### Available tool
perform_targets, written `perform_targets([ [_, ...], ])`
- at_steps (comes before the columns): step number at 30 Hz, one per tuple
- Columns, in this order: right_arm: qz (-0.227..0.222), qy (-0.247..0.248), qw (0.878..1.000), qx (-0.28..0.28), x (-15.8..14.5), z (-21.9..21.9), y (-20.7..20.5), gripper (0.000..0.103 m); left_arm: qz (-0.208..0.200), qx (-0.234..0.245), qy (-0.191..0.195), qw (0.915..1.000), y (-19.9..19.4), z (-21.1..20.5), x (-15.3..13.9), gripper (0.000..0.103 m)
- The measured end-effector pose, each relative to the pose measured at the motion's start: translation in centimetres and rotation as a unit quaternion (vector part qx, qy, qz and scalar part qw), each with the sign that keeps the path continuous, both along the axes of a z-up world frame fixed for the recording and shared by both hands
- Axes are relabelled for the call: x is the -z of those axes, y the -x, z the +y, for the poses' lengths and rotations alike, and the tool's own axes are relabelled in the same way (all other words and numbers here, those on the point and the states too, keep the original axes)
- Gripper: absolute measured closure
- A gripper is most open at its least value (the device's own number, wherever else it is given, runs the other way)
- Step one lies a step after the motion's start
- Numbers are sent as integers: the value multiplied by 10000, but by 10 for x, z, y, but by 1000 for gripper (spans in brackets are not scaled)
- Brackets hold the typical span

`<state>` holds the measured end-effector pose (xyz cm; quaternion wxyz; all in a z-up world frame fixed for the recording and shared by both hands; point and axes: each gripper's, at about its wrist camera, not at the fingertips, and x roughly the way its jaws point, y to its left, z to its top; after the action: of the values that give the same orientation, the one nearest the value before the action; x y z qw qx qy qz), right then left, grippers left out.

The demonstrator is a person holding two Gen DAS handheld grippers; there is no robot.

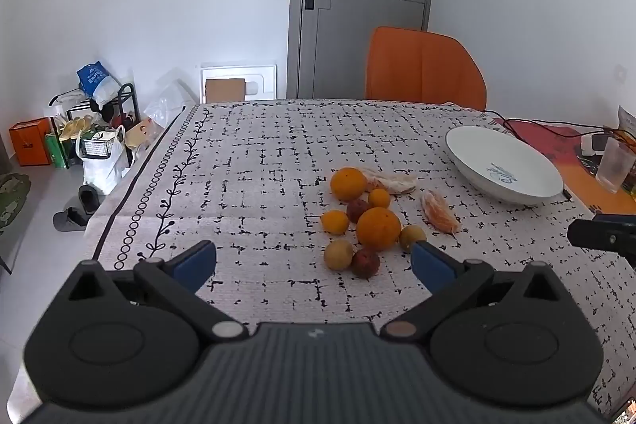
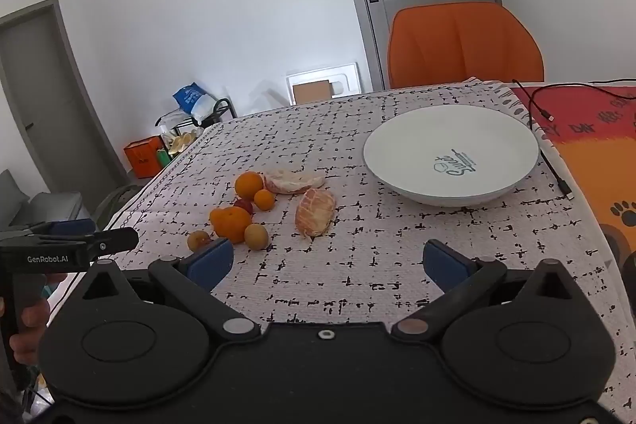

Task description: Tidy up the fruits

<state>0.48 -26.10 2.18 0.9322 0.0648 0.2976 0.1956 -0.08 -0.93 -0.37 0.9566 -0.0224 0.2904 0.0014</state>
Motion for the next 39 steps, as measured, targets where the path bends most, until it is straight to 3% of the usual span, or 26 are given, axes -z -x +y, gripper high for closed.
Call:
perform_targets([
  [39,-64,101,9999,-60,-5,9,0,0,-86,2,24,10000,4,5,-6,0],
])
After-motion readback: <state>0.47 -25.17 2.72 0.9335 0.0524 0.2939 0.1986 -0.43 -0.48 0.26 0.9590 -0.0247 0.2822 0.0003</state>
